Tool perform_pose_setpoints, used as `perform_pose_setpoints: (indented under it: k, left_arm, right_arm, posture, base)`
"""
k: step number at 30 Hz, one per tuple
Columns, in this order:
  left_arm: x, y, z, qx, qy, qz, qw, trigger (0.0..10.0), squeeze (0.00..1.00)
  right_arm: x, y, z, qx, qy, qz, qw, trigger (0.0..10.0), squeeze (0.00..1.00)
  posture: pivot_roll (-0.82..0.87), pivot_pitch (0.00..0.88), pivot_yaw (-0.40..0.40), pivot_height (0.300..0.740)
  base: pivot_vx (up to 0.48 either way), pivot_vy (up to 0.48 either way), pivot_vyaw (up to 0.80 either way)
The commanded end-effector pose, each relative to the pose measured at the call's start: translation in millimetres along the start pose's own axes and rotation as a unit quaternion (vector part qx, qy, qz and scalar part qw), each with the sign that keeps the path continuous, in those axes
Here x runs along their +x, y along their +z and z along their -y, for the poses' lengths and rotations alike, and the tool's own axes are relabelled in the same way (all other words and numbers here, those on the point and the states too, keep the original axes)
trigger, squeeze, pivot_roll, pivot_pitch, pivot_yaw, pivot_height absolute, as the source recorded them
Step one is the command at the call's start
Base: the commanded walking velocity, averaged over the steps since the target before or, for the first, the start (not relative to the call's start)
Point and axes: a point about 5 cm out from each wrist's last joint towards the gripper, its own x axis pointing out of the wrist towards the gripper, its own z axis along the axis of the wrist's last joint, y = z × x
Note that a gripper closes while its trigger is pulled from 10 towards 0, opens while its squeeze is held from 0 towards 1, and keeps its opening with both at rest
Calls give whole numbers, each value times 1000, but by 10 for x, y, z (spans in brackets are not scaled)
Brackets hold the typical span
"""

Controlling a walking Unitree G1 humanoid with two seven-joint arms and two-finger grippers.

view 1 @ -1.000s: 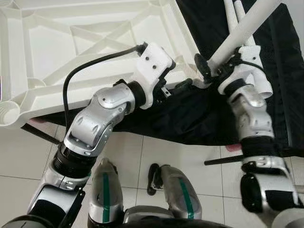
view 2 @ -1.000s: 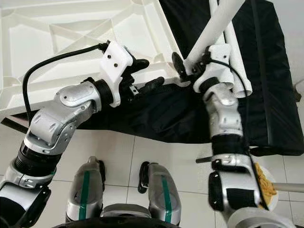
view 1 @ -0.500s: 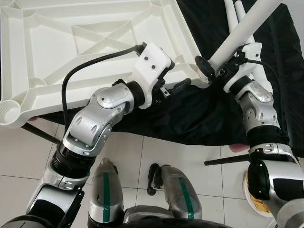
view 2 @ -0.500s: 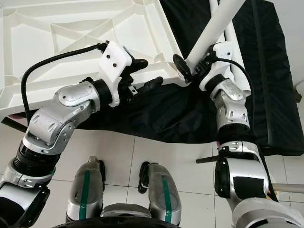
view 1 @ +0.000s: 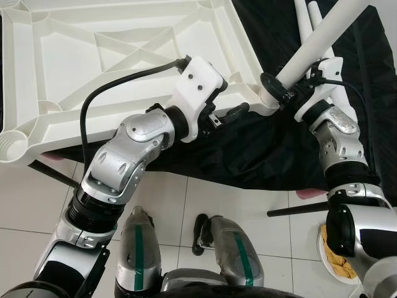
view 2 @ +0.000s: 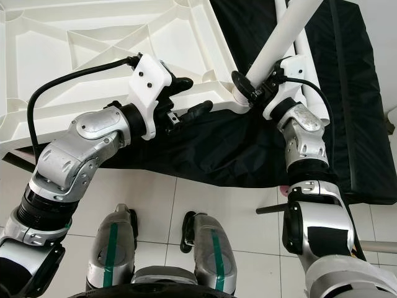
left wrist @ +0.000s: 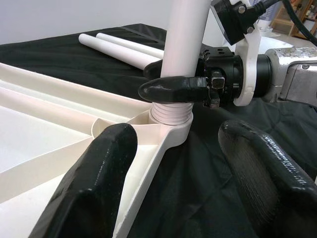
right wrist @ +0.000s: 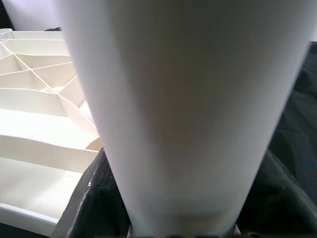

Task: Building children table

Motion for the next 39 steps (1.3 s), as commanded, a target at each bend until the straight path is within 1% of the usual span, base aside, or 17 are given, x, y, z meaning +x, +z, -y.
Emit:
perform_pose_setpoints:
  k: [1, 10, 13, 14, 16, 17, 19, 22, 28, 29, 30, 34, 35, 36, 37, 38, 39]
  left_arm:
    - [3, 26, 32, 2, -11, 3, 1000, 10000, 0]
    - [11, 30, 33, 1, -11, 5, 1000, 10000, 0]
    - [12, 30, 34, 1, -11, 5, 1000, 10000, 0]
    - [12, 29, 36, 1, -11, 5, 1000, 10000, 0]
    - [12, 29, 36, 1, -11, 5, 1000, 10000, 0]
    - [12, 26, 37, 0, -11, 5, 1000, 10000, 0]
    - [12, 26, 37, 0, -11, 5, 1000, 10000, 0]
    - [18, 21, 50, 0, -13, 6, 1000, 10000, 0]
    - [22, 21, 57, 2, -15, 6, 1000, 10000, 0]
    - [25, 19, 60, 2, -16, 6, 1000, 10000, 0]
    - [25, 19, 60, 2, -16, 6, 1000, 10000, 0]
    - [29, 13, 66, 2, -17, 7, 1000, 10000, 0]
    - [29, 13, 66, 2, -17, 7, 1000, 10000, 0]
    - [32, 11, 74, 2, -18, 7, 1000, 10000, 0]
    - [32, 11, 74, 2, -18, 7, 1000, 10000, 0]
    - [34, 11, 78, 2, -18, 8, 1000, 10000, 0]
    - [34, 11, 78, 2, -18, 8, 1000, 10000, 0]
  right_arm:
    - [-73, -85, 41, 17, -15, -12, 1000, 10000, 0]
    - [-63, -88, -4, 35, -47, 8, 998, 10000, 0]
    - [-64, -94, -27, 36, -56, 10, 998, 10000, 0]
    - [-68, -96, -45, 38, -72, 15, 997, 10000, 0]
    - [-68, -96, -45, 38, -72, 15, 997, 10000, 0]
    - [-68, -94, -66, 40, -86, 20, 995, 10000, 0]
    - [-68, -94, -66, 40, -86, 20, 995, 10000, 0]
    - [-68, -101, -208, 48, -134, 32, 989, 10000, 0]
    - [-75, -112, -301, 53, -171, 36, 983, 10000, 0]
    - [-74, -112, -355, 59, -199, 39, 977, 10000, 0]
    - [-74, -112, -355, 59, -199, 39, 977, 10000, 0]
    - [-63, -99, -418, 63, -239, 35, 968, 10000, 0]
    - [-63, -99, -418, 63, -239, 35, 968, 10000, 0]
    - [-70, -84, -437, 60, -280, 31, 958, 10000, 0]
    - [-70, -84, -437, 60, -280, 31, 958, 10000, 0]
    - [-81, -76, -447, 57, -308, 30, 949, 10000, 0]
    - [-81, -76, -447, 57, -308, 30, 949, 10000, 0]
  posture:
    - [113, 88, -93, 740]
    - [113, 84, -100, 740]
    - [112, 83, -102, 740]
    - [113, 82, -102, 740]
    - [113, 82, -102, 740]
    - [113, 78, -105, 740]
    - [113, 78, -105, 740]
    - [110, 67, -107, 740]
    - [110, 64, -109, 740]
    - [110, 57, -111, 740]
    - [110, 57, -111, 740]
    - [114, 45, -118, 740]
    - [114, 45, -118, 740]
    - [113, 42, -120, 740]
    - [113, 42, -120, 740]
    - [113, 41, -120, 740]
    - [113, 41, -120, 740]
  base:
    - [0, 0, 0]
    - [0, 0, 0]
    - [0, 0, 0]
    - [0, 0, 0]
    - [0, 0, 0]
    - [0, 0, 0]
    - [0, 0, 0]
    - [0, 0, 0]
    - [0, 0, 0]
    - [0, 0, 0]
    - [0, 0, 0]
    - [0, 0, 0]
    - [0, 0, 0]
    - [0, 0, 0]
    - [0, 0, 0]
    - [0, 0, 0]
    - [0, 0, 0]
